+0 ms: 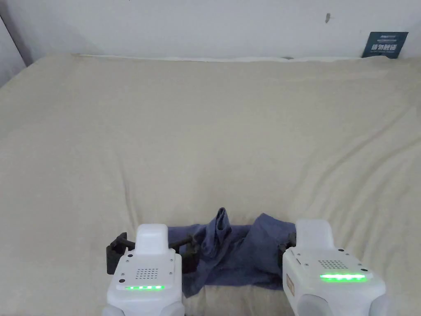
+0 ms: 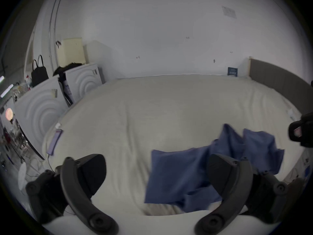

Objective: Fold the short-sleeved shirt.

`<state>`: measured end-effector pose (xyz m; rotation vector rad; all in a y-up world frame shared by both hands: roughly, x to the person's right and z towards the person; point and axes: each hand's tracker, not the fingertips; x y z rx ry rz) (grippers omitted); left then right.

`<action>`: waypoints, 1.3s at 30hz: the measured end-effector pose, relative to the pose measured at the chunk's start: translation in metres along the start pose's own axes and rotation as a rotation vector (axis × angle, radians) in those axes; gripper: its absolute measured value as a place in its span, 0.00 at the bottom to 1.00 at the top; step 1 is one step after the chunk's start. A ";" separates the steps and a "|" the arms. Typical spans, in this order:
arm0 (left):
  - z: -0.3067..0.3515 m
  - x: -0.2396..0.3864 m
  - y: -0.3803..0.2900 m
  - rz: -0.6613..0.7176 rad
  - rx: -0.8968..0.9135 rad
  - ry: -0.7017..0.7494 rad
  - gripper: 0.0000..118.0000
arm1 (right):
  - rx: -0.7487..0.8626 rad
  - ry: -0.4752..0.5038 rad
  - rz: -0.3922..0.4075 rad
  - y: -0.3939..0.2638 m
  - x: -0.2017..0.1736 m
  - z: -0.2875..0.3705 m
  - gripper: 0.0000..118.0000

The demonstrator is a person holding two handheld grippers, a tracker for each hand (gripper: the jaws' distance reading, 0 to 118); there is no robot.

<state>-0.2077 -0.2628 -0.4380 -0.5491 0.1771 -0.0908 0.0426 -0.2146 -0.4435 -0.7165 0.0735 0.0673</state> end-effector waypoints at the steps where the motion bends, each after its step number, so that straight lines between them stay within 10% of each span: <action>1: -0.005 -0.001 0.001 -0.001 -0.017 0.002 0.96 | 0.005 0.002 0.004 0.000 -0.001 0.001 0.01; 2: -0.010 0.001 0.003 -0.011 -0.020 0.020 0.77 | 0.009 0.003 0.012 0.000 -0.001 0.002 0.01; 4: -0.024 0.008 0.001 -0.064 -0.036 0.101 0.05 | 0.011 0.005 0.009 0.001 0.001 0.002 0.01; 5: -0.033 0.012 -0.003 -0.080 -0.085 0.138 0.02 | 0.016 0.010 0.001 0.002 0.002 0.003 0.01; 22: -0.054 0.157 -0.013 -0.308 -0.060 -0.172 0.02 | -0.015 -0.039 -0.020 -0.004 0.030 -0.009 0.01; 39: 0.067 -0.045 0.045 0.138 0.125 0.035 0.02 | 0.135 0.044 0.070 0.030 -0.054 0.027 0.01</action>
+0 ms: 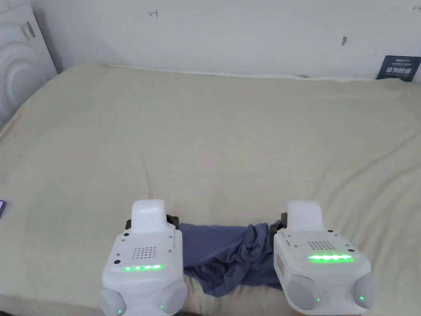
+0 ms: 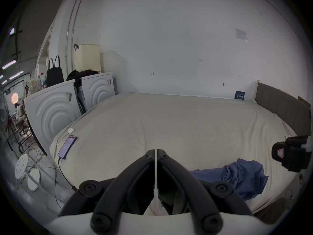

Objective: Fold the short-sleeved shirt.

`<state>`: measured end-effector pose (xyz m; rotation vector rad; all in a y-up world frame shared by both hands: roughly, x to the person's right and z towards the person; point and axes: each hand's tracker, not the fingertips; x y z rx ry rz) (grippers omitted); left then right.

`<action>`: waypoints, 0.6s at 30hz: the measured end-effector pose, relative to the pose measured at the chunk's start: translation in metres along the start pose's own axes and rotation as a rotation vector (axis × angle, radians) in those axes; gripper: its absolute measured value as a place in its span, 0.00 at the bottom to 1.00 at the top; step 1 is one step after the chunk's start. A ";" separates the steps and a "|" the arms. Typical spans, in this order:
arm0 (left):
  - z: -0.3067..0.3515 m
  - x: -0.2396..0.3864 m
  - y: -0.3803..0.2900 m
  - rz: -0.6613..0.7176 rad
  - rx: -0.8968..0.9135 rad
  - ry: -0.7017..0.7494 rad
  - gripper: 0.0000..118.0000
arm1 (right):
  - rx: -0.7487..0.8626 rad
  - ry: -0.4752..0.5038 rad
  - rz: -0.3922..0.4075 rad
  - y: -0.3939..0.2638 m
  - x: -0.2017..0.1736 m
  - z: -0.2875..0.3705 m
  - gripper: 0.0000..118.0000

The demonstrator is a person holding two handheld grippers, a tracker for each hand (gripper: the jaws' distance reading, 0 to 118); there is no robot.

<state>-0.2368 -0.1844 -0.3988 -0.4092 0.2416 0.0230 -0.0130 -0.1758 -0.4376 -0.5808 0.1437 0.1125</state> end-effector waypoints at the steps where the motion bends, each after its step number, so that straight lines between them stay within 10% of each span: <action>1: 0.001 -0.006 0.000 0.010 -0.005 -0.017 0.02 | -0.003 0.011 0.003 0.000 -0.006 0.002 0.01; 7: 0.010 -0.023 -0.017 0.028 -0.087 -0.061 0.14 | 0.013 0.041 0.006 -0.017 -0.022 0.024 0.01; 10: 0.004 -0.026 -0.026 0.042 -0.123 -0.106 0.94 | 0.002 0.018 0.021 -0.022 -0.019 0.025 0.01; 11: -0.010 -0.028 -0.029 0.038 -0.173 -0.152 1.00 | 0.000 0.017 0.010 -0.023 -0.017 0.025 0.01; 14: -0.038 -0.027 -0.037 0.014 -0.333 -0.385 1.00 | 0.001 0.028 -0.014 -0.027 -0.010 0.023 0.01; 18: -0.095 -0.021 -0.056 -0.047 -0.375 -0.300 1.00 | -0.015 0.003 0.006 -0.036 -0.006 0.026 0.01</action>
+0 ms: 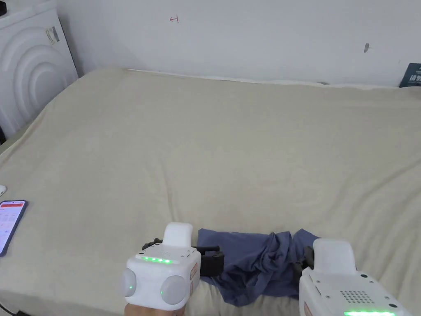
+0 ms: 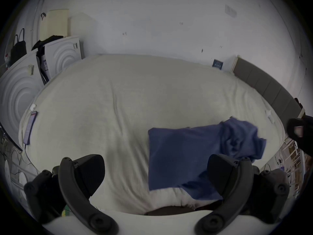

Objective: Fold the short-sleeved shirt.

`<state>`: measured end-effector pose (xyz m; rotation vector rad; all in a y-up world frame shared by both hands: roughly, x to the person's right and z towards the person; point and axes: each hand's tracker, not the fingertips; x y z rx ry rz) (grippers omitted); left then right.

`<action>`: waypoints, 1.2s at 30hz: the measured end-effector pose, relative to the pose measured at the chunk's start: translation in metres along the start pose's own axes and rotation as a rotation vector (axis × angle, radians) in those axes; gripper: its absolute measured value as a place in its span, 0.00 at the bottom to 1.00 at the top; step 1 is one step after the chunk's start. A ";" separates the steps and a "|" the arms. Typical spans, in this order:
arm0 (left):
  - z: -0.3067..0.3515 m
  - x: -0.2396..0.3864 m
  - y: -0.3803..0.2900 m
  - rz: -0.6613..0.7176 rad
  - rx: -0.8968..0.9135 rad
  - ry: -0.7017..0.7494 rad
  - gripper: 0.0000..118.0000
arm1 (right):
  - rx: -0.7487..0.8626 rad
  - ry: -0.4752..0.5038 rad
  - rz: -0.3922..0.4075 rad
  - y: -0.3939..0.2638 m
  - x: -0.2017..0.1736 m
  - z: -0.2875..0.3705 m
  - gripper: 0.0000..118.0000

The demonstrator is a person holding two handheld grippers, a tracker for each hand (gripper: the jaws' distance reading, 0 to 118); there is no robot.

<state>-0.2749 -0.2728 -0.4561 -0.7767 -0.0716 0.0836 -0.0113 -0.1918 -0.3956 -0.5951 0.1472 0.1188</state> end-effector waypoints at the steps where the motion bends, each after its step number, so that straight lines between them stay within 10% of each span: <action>1: -0.008 0.005 -0.002 0.010 -0.039 -0.018 1.00 | -0.005 -0.005 -0.005 -0.002 0.002 -0.001 0.01; 11: -0.058 0.026 -0.024 -0.038 -0.113 0.055 0.75 | -0.002 -0.053 -0.006 -0.014 0.020 -0.017 0.01; 17: -0.054 0.051 -0.014 0.005 -0.115 -0.010 0.17 | -0.014 -0.053 -0.012 -0.015 0.024 -0.019 0.01; 36: 0.041 -0.084 0.012 -0.014 0.080 0.345 0.16 | 0.016 0.007 0.023 -0.004 -0.005 -0.020 0.01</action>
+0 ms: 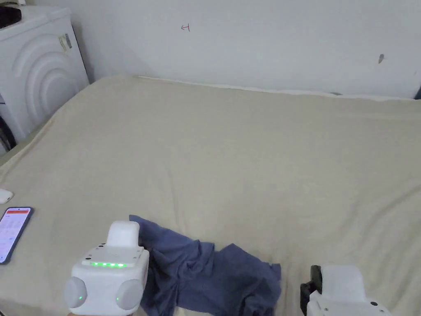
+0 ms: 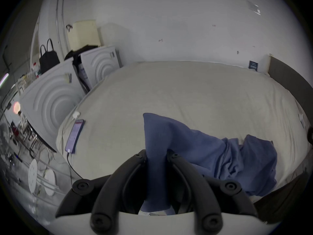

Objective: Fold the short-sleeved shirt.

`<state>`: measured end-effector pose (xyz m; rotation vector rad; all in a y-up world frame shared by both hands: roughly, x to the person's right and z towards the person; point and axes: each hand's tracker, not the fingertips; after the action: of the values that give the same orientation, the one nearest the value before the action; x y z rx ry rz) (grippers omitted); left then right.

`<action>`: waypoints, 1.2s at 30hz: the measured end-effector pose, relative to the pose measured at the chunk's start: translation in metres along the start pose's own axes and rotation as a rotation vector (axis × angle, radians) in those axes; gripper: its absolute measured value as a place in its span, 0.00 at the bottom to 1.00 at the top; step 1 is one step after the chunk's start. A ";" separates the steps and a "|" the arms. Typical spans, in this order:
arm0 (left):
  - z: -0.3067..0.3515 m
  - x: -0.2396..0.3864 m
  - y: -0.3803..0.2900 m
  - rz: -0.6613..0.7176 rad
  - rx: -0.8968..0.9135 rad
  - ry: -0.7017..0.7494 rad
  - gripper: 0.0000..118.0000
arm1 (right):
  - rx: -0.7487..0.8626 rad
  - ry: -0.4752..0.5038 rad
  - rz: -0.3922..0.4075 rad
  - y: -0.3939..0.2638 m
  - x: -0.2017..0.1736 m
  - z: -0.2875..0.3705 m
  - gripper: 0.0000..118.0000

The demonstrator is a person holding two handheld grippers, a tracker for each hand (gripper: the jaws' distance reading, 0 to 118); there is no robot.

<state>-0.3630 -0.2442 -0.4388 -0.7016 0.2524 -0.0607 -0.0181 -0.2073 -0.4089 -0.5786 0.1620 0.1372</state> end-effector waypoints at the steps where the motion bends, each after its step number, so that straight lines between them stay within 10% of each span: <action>1: 0.013 0.010 0.000 -0.012 0.021 -0.011 0.16 | -0.001 0.008 0.002 0.000 -0.002 0.000 0.01; 15: 0.053 0.224 -0.008 -0.360 0.048 -0.297 0.16 | -0.009 -0.015 -0.016 -0.009 0.017 0.007 0.01; 23: 0.017 0.264 -0.043 -0.314 -0.070 -0.396 0.16 | -0.099 -0.054 -0.075 -0.019 0.046 -0.005 0.01; 25: 0.027 0.255 -0.043 -0.283 -0.045 -0.395 0.33 | -0.097 -0.055 -0.077 -0.020 0.046 -0.004 0.01; 27: 0.041 0.241 -0.038 -0.189 -0.044 -0.441 0.88 | -0.099 -0.051 -0.088 -0.019 0.045 -0.003 0.01; 28: 0.047 0.234 -0.037 -0.182 -0.035 -0.434 1.00 | -0.098 -0.046 -0.093 -0.018 0.043 -0.002 0.01; 36: 0.081 0.171 -0.035 -0.045 0.095 0.027 0.97 | -0.057 -0.006 -0.070 -0.011 0.023 0.018 0.01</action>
<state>-0.1767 -0.2440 -0.3922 -0.6122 0.2583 -0.1243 0.0086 -0.2042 -0.3928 -0.6395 0.1325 0.0762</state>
